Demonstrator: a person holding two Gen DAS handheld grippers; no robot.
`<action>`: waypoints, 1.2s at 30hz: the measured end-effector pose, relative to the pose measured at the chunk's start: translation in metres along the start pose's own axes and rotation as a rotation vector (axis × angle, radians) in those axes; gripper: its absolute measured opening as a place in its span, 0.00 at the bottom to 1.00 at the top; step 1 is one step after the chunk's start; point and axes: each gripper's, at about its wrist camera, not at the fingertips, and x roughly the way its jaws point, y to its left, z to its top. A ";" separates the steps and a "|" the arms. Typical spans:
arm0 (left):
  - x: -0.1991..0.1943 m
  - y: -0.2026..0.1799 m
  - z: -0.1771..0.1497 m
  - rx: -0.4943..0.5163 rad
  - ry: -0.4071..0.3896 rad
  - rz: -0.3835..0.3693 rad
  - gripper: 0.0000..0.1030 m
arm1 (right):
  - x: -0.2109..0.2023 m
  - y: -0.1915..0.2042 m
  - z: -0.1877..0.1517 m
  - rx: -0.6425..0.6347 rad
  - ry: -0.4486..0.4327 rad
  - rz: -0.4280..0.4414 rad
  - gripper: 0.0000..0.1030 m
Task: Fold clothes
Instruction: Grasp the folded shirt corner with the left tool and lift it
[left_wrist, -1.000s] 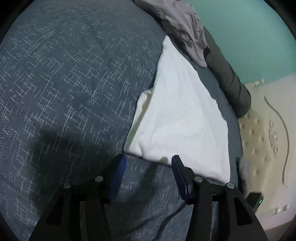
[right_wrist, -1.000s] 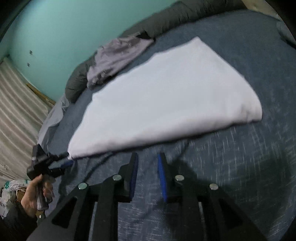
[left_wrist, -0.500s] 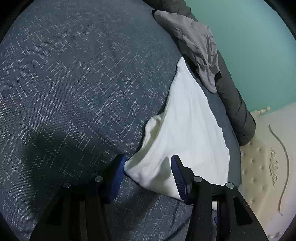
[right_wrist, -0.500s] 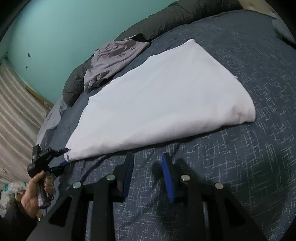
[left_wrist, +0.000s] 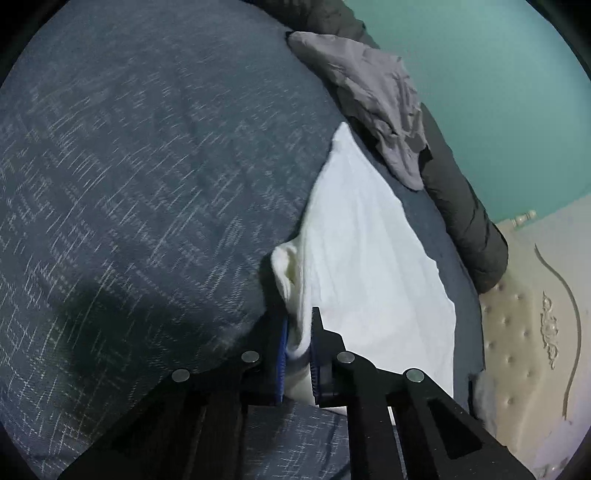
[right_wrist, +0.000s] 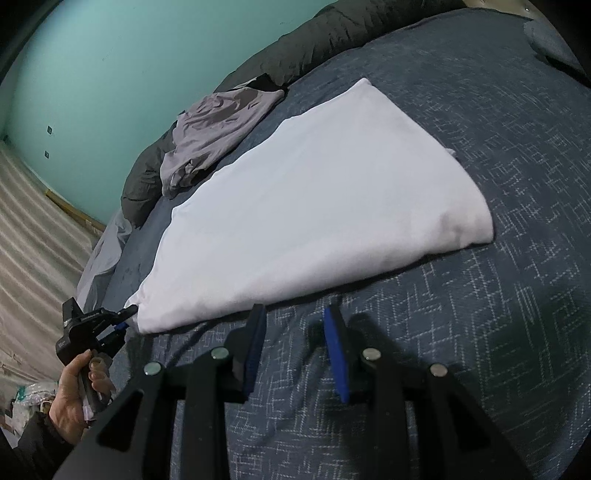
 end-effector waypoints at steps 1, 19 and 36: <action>0.001 -0.004 0.002 0.006 -0.001 -0.002 0.10 | -0.001 -0.001 0.000 0.003 -0.002 0.001 0.31; 0.017 -0.161 0.012 0.307 0.021 -0.067 0.08 | -0.029 -0.035 0.016 0.097 -0.062 0.009 0.32; 0.169 -0.362 -0.220 0.852 0.441 -0.129 0.07 | -0.073 -0.093 0.038 0.219 -0.147 0.002 0.31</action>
